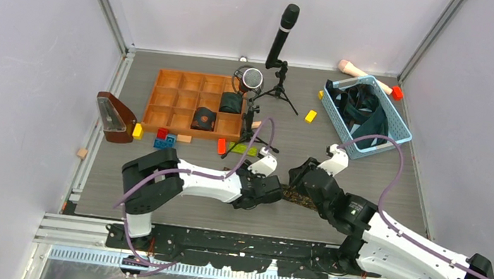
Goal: Roll the ties
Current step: Roll the tie at the center of the board.
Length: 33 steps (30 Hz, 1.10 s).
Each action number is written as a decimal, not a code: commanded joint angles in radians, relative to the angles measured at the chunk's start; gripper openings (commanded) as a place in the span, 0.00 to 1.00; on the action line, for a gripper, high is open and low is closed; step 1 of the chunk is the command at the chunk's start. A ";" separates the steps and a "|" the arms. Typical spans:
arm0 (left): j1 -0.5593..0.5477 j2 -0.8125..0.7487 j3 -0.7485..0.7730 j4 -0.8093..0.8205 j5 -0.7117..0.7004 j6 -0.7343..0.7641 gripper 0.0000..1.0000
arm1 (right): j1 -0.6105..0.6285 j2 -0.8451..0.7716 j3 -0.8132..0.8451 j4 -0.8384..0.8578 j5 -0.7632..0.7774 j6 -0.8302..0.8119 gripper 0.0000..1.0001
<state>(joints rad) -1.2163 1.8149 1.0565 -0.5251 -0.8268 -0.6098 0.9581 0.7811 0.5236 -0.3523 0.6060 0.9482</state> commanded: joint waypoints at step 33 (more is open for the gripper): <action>0.286 -0.362 -0.251 0.303 0.566 -0.010 0.37 | -0.007 0.121 0.031 0.096 -0.013 0.010 0.43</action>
<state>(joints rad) -0.9657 1.5051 0.8360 -0.2924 -0.3553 -0.5999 0.9535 0.8932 0.5240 -0.2989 0.5812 0.9489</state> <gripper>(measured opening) 0.365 0.430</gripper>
